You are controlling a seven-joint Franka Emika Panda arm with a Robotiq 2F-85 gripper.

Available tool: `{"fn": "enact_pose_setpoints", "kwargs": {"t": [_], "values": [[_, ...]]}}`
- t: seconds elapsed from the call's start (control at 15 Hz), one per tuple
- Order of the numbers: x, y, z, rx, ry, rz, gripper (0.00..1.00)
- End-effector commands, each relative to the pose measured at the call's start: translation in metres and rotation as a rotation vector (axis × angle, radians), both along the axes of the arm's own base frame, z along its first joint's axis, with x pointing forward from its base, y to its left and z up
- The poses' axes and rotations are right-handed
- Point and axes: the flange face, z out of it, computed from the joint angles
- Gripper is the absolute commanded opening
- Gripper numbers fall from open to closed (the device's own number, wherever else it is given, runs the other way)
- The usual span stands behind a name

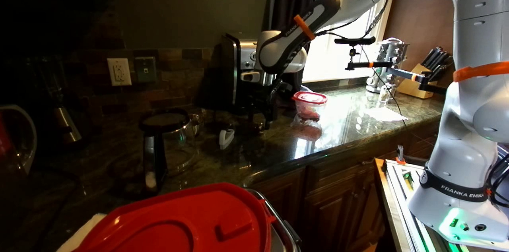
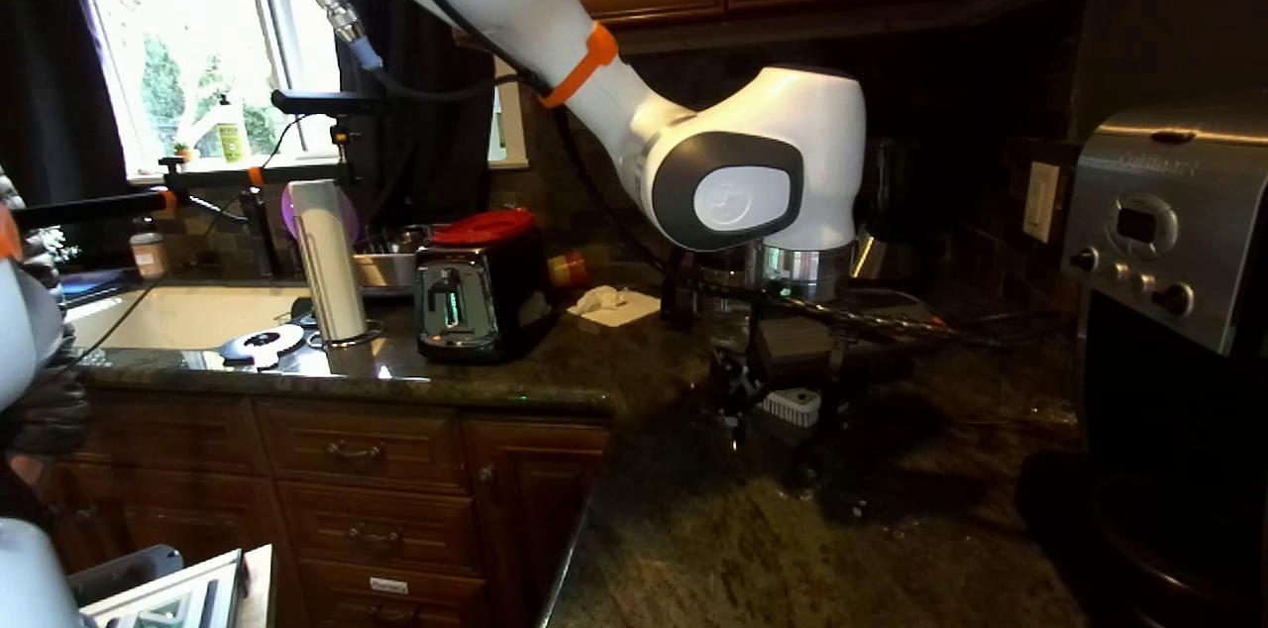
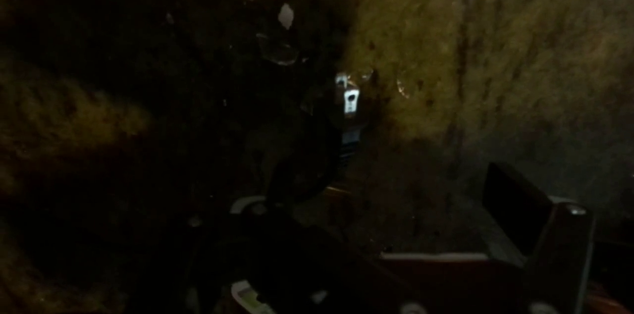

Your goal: Move the black cable closer to the wall

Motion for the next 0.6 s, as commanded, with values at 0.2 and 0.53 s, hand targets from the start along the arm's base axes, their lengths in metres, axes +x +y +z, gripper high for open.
{"fn": "enact_pose_setpoints", "kwargs": {"t": [0.2, 0.53], "values": [[0.011, -0.007, -0.014, -0.036, -0.019, -0.018, 0.56], [0.013, -0.012, -0.023, -0.055, -0.024, -0.034, 0.36]]}}
